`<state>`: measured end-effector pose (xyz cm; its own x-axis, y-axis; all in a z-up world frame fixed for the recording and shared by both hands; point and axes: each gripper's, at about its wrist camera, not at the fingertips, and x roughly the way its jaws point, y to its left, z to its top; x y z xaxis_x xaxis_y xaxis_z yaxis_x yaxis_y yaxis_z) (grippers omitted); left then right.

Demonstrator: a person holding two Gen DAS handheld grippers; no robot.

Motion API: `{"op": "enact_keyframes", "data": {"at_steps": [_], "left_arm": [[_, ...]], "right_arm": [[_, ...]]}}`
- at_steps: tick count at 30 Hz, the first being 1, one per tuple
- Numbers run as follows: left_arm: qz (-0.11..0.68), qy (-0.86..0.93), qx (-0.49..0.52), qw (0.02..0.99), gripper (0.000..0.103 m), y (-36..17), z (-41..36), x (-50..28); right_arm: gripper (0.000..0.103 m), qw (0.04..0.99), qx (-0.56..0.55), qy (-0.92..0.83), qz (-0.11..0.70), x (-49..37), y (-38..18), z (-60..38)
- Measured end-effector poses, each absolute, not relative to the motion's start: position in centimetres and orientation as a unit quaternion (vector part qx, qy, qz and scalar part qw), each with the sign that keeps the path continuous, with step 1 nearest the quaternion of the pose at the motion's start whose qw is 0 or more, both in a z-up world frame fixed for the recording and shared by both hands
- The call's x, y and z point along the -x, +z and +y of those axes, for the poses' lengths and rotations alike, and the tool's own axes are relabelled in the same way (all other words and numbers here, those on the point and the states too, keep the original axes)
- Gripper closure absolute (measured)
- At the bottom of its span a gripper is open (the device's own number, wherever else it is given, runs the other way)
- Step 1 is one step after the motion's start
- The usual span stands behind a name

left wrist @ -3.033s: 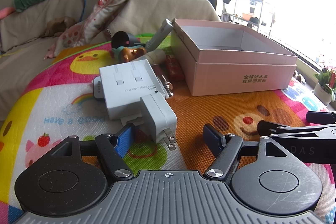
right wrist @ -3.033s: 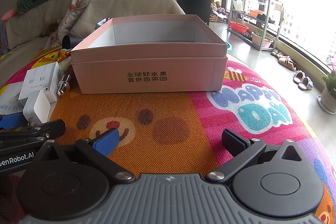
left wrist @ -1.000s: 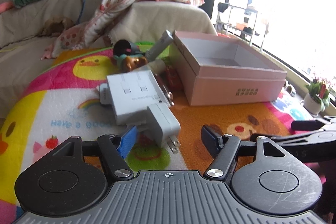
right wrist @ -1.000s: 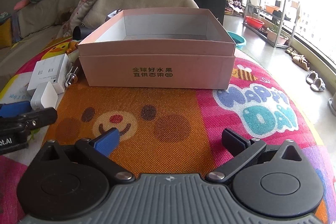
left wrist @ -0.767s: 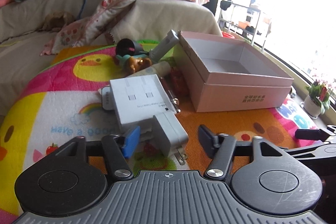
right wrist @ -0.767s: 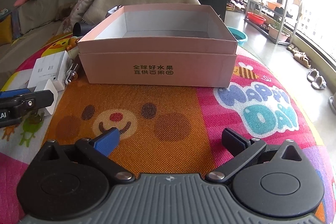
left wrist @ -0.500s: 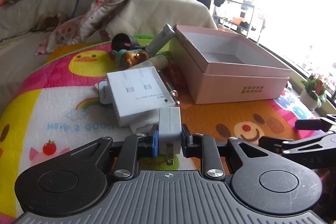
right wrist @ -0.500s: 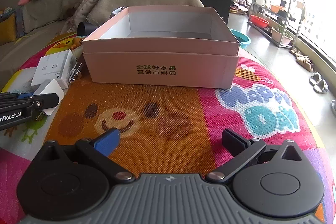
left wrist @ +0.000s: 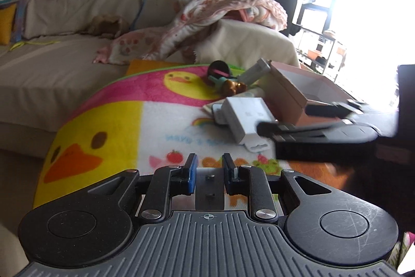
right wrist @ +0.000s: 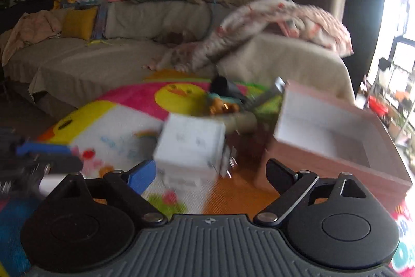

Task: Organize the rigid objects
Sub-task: 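Reach the left gripper to the white plug adapter and grasp it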

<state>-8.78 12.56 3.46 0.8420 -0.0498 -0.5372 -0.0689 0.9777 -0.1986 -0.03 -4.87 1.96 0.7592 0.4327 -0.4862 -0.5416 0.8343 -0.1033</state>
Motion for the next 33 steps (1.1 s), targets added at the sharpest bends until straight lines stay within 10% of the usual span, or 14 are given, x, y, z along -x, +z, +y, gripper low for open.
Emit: {"op": "enact_keyframes", "data": {"at_steps": [7,22,24,28,33], "left_arm": [[0.283,-0.005,0.116,0.952,0.079,3.1,12.6,9.9],[0.307,-0.121,0.050,0.942,0.079,3.4,6.8,9.9],[0.310,-0.135,0.037,0.940,0.079,3.4,5.6,9.7],[0.313,-0.119,0.026,0.942,0.079,3.2,4.7,9.1],[0.303,-0.055,0.032,0.951,0.079,3.5,6.6,8.0]], "right_arm": [[0.011,0.916,0.144,0.270,0.261,-3.1,1.2,0.0],[0.064,0.903,0.169,0.291,0.265,3.5,3.6,-10.8],[0.062,0.905,0.175,0.282,0.267,4.4,3.2,-13.1],[0.013,0.909,0.145,0.273,0.281,5.3,2.7,-16.1],[0.009,0.910,0.125,0.249,0.307,4.3,0.9,-16.1]]}}
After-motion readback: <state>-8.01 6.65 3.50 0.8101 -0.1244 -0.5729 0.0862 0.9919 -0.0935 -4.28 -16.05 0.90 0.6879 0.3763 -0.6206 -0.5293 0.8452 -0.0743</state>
